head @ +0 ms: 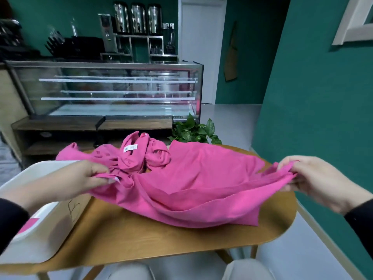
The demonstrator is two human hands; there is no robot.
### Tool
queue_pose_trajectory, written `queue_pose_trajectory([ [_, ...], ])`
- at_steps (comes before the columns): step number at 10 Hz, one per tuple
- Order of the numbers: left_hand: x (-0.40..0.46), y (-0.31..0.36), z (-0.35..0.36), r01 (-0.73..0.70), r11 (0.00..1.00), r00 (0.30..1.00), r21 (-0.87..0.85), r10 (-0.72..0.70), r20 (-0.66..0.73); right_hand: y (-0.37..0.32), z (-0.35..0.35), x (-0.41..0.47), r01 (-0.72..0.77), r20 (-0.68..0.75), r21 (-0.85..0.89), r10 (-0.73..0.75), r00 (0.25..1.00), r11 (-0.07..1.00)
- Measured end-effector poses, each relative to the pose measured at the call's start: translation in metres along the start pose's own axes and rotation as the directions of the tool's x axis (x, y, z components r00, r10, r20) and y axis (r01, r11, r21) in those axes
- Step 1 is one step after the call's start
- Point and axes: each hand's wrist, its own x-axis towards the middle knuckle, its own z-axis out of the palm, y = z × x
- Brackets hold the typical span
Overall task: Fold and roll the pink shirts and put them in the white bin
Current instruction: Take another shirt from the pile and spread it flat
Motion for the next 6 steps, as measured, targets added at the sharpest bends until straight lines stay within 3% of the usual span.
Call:
queue_pose_trajectory([
  [1,0.001,-0.018,0.009,0.008,0.997,0.983,-0.082,-0.023,-0.180,0.017,-0.006,-0.017,-0.055,0.169,0.058,0.045,0.985,0.997],
  [2,0.007,-0.018,0.013,-0.028,0.990,0.946,-0.135,-0.018,-0.324,0.026,-0.003,-0.022,0.082,0.187,-0.341,-0.018,0.982,0.937],
  [3,0.011,0.002,0.022,-0.089,0.979,0.892,-0.182,-0.003,-0.452,0.024,0.014,-0.020,0.209,-0.012,-0.646,-0.283,0.959,0.734],
  [4,0.005,0.027,0.035,-0.184,0.835,0.851,-0.519,-0.129,-0.509,0.030,0.026,-0.020,0.305,-0.107,-0.710,-0.526,0.844,0.635],
  [5,0.003,0.031,0.040,-0.237,0.565,0.840,-0.790,-0.289,-0.459,0.026,0.029,-0.034,0.329,-0.199,-0.407,-0.434,0.879,0.852],
  [6,0.008,0.001,0.033,-0.198,0.477,0.880,-0.856,-0.299,-0.370,0.016,0.026,-0.049,0.288,-0.265,0.009,-0.275,0.924,0.958],
])
